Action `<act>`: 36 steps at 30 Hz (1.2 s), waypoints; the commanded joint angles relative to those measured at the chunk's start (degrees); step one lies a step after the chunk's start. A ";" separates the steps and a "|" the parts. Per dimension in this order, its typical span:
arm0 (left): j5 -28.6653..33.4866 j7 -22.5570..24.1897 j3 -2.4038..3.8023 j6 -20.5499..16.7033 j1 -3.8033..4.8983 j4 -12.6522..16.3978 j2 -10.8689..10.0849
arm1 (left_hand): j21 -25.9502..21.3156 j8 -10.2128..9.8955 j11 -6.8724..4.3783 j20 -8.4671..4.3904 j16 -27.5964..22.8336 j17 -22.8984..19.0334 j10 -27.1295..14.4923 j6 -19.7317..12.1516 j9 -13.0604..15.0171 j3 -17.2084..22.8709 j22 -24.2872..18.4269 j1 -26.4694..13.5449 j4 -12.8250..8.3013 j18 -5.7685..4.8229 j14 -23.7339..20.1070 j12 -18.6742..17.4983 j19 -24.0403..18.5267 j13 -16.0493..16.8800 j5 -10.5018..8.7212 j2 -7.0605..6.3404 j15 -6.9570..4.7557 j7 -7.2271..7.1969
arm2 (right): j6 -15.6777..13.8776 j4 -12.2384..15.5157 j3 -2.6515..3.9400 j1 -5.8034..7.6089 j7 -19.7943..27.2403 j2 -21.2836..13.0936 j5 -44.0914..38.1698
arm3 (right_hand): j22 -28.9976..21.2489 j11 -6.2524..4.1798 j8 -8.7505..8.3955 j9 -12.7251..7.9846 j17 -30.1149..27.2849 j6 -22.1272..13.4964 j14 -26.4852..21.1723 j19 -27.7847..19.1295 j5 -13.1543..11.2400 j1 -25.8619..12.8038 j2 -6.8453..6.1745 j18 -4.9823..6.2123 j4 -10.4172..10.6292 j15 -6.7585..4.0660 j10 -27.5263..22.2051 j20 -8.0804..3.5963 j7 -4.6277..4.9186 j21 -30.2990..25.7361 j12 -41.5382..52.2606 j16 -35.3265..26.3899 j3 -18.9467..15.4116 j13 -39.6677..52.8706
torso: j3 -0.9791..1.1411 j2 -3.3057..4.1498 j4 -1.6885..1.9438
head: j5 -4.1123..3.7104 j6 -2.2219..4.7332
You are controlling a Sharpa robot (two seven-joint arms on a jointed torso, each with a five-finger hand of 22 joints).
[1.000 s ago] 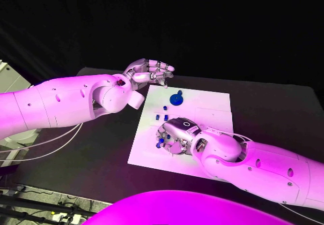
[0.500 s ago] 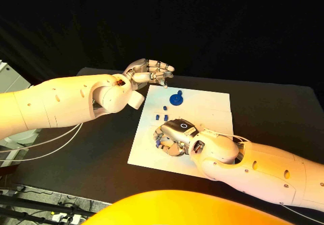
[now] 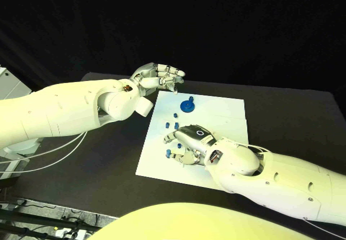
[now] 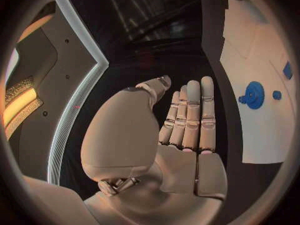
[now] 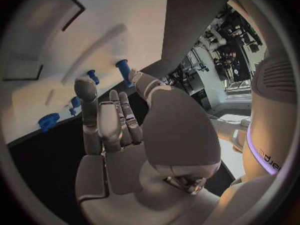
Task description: Assemble the parts on the task board
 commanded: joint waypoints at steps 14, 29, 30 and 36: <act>0.31 0.12 -0.09 1.62 -0.08 -0.61 0.54 | -0.40 0.39 0.00 0.09 -0.42 0.03 -0.48 -0.42 -0.02 -0.40 -0.12 0.19 0.06 0.28 -0.23 0.35 0.22 -0.07 0.08 0.54 0.38 0.58 | 0.13 7.71 1.28 6.82 10.23 -18.26 34.21 | 5.27 -3.43 1.75 -0.86 3.62 4.26 2.16 5.82 -0.61 2.94 3.54 -0.76 10.38 -2.88 15.65 -2.24 -0.08 7.87 17.10 3.16 -9.78 4.23 | -0.26 -0.61 -0.70 | -3.70 1.25; 0.31 0.26 -0.26 1.81 -0.44 -0.76 1.03 | -0.40 0.39 0.00 0.09 -0.42 0.03 -0.48 -0.42 -0.02 -0.40 -0.12 0.19 0.06 0.28 -0.23 0.35 0.22 -0.07 0.08 0.54 0.38 0.58 | 6.53 13.81 0.43 8.20 -6.30 -33.65 37.17 | 16.68 -5.88 11.93 3.30 22.85 3.78 6.09 12.41 4.94 -6.63 3.59 -3.81 12.90 -4.89 29.59 -4.39 -2.69 24.81 70.52 13.98 -12.17 68.09 | -0.09 -1.29 -1.58 | -5.87 1.79; 0.31 0.27 -0.26 1.84 -0.47 -0.76 1.05 | -0.40 0.39 0.00 0.09 -0.42 0.03 -0.48 -0.42 -0.02 -0.40 -0.12 0.19 0.06 0.28 -0.23 0.35 0.22 -0.07 0.08 0.54 0.38 0.58 | 6.48 14.06 0.34 7.91 -7.63 -33.95 35.50 | 17.20 -5.88 12.14 3.31 24.06 3.68 6.30 12.70 4.99 -7.13 3.52 -3.97 12.92 -4.88 30.20 -4.38 -2.70 25.69 71.33 14.48 -12.62 69.40 | -0.11 -1.36 -1.63 | -5.99 1.68; 0.31 0.30 -0.28 1.99 -0.58 -0.78 1.07 | -0.40 0.39 0.00 0.09 -0.42 0.03 -0.48 -0.42 -0.02 -0.40 -0.12 0.19 0.06 0.28 -0.23 0.35 0.22 -0.07 0.08 0.54 0.38 0.58 | 4.83 14.48 0.04 5.51 -13.54 -33.48 27.57 | 18.61 -5.76 12.40 3.06 26.92 3.04 6.79 13.42 4.04 -8.78 2.98 -4.38 12.99 -4.74 31.34 -4.28 -2.63 27.93 72.89 15.66 -15.15 72.16 | -0.08 -1.50 -1.75 | -6.45 1.15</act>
